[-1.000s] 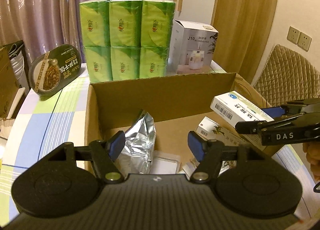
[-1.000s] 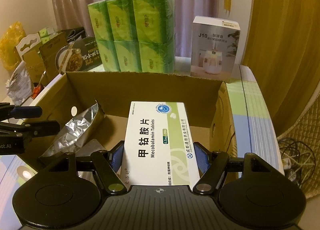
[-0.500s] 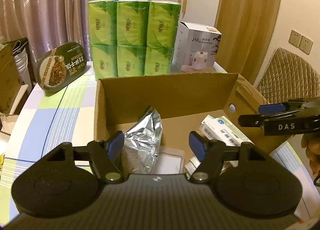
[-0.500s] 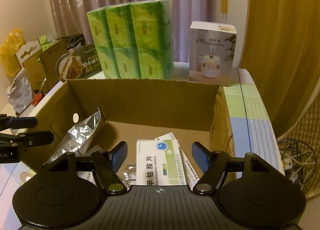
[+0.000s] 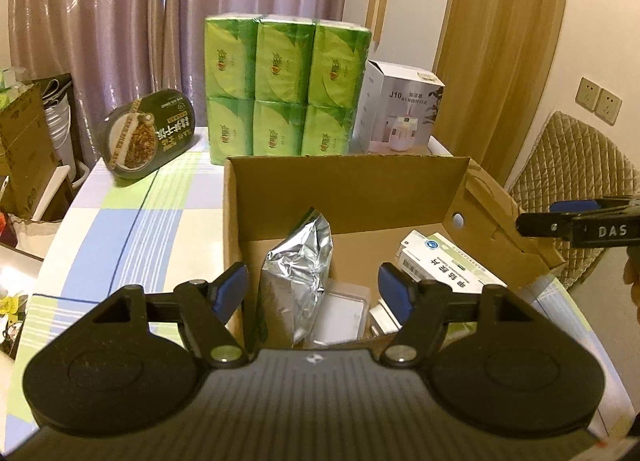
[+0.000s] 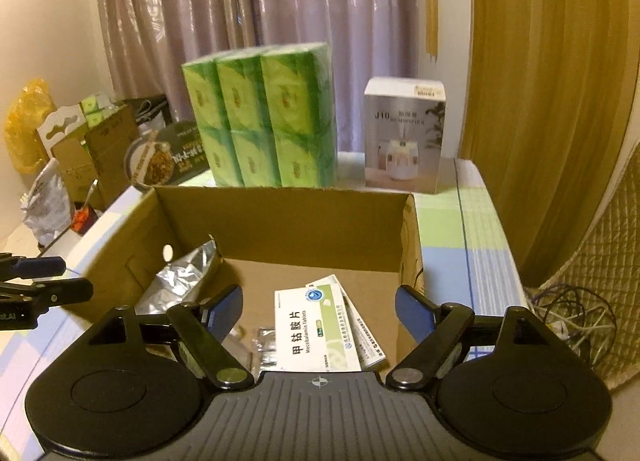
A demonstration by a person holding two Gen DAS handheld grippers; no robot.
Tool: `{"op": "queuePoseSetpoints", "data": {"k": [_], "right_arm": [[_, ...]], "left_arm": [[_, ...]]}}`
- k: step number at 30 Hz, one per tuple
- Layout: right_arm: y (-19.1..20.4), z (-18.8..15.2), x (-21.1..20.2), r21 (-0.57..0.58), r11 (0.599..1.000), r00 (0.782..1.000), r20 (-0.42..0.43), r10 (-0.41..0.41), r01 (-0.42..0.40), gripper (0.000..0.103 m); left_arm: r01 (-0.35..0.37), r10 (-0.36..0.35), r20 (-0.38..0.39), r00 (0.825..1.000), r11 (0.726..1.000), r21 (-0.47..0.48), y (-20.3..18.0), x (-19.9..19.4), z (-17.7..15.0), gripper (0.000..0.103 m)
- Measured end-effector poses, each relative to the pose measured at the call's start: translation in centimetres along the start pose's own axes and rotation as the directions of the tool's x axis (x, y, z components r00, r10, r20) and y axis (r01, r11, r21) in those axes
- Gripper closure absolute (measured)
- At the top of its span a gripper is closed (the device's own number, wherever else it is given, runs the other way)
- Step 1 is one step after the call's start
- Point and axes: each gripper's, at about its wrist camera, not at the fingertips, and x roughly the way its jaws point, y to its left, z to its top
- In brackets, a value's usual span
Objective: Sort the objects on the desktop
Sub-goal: 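Withdraw both tools from the cardboard box back over the table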
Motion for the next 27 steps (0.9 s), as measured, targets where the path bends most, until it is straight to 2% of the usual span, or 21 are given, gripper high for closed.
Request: {"op": "queuePoseSetpoints", "data": {"k": [7,14,17,21,27], "right_arm": [[1.3,-1.6,-3.8,-0.004,1.000,1.000,0.022,0.009,-0.009,0.018],[1.7,-4.9,-6.6,0.044,0.999,1.000,0.014,0.017,-0.018,0.011],[1.9,-6.9,-7.3,0.049,0.999,1.000,-0.009,0.017,-0.016,0.010],[2.4,-9.9,-7.7,-0.003,1.000,0.998,-0.063,0.008,-0.008,0.009],[2.1,-13.8,-8.0,-0.032,0.999,0.991,-0.131,-0.004,0.000,0.009]], "left_arm": [[-0.001,0.001,0.001,1.000,1.000,-0.019,-0.3,-3.4,-1.6,0.031],[0.014,-0.015,-0.043,0.999,0.999,-0.029,-0.9,-5.7,-4.4,0.027],[0.024,-0.026,-0.066,0.997,0.999,-0.035,-1.1,-6.3,-5.8,0.024],[0.043,-0.049,-0.096,0.994,0.997,-0.059,-1.5,-6.9,-7.7,0.015],[0.057,-0.069,-0.155,0.985,0.995,-0.081,-2.5,-6.9,-10.5,0.013]]}}
